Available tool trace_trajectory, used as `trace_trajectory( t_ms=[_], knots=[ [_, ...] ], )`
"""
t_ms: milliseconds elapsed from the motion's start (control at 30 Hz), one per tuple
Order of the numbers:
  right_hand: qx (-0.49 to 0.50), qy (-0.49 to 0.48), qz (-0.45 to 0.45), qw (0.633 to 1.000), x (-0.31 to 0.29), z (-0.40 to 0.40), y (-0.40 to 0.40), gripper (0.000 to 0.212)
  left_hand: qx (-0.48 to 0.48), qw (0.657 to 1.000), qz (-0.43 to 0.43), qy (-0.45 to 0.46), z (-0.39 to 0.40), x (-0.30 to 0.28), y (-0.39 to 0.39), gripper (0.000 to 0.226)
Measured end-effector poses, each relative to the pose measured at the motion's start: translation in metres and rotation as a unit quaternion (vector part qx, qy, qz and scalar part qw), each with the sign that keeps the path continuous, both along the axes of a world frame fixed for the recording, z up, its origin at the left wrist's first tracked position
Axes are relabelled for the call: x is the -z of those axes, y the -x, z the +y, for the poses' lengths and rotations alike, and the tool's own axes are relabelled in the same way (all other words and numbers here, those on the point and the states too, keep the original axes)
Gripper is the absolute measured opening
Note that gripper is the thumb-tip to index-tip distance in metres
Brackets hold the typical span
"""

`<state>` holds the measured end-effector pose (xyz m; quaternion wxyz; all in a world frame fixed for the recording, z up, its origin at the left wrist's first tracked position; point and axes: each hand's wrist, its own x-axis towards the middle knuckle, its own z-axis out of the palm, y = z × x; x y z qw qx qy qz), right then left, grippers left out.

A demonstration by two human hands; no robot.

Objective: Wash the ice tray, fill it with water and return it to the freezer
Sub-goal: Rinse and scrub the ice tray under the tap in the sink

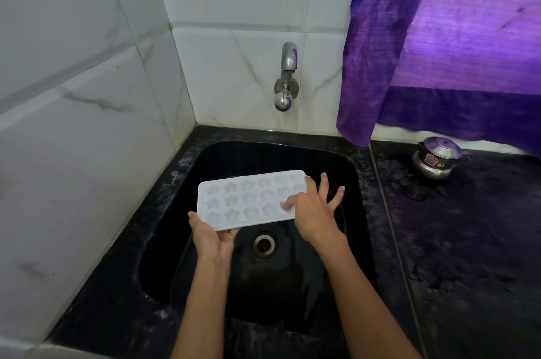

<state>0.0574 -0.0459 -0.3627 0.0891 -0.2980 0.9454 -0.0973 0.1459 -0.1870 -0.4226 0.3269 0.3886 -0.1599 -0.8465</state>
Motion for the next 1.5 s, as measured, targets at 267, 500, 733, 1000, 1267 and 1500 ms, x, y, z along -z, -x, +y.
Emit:
trace_trajectory(
  t_ms=[267, 500, 733, 1000, 1267, 1500],
  knots=[
    [0.01, -0.014, -0.009, 1.0, -0.005, -0.001, -0.004, 0.051, 0.004, 1.0, -0.007, 0.005, 0.002, -0.001, 0.0, 0.053],
    [0.009, -0.019, -0.011, 1.0, -0.004, -0.002, -0.006, 0.049, 0.005, 1.0, -0.009, 0.001, 0.001, 0.001, 0.0, 0.053],
    [0.005, -0.009, -0.023, 1.0, -0.004, -0.001, -0.004, 0.035, 0.001, 1.0, -0.006, -0.002, 0.002, 0.0, -0.001, 0.053],
    [-0.029, 0.055, -0.002, 0.998, 0.001, -0.01, -0.006, 0.05, 0.003, 1.0, -0.009, -0.006, 0.002, 0.001, 0.0, 0.053],
    [-0.053, 0.005, -0.026, 0.998, 0.001, -0.014, -0.017, 0.058, 0.005, 1.0, -0.009, -0.002, 0.004, 0.0, 0.001, 0.054],
    [-0.041, 0.001, -0.018, 0.999, 0.0, -0.013, -0.02, 0.055, 0.007, 1.0, -0.011, -0.006, 0.004, 0.002, 0.003, 0.056]
  ],
)
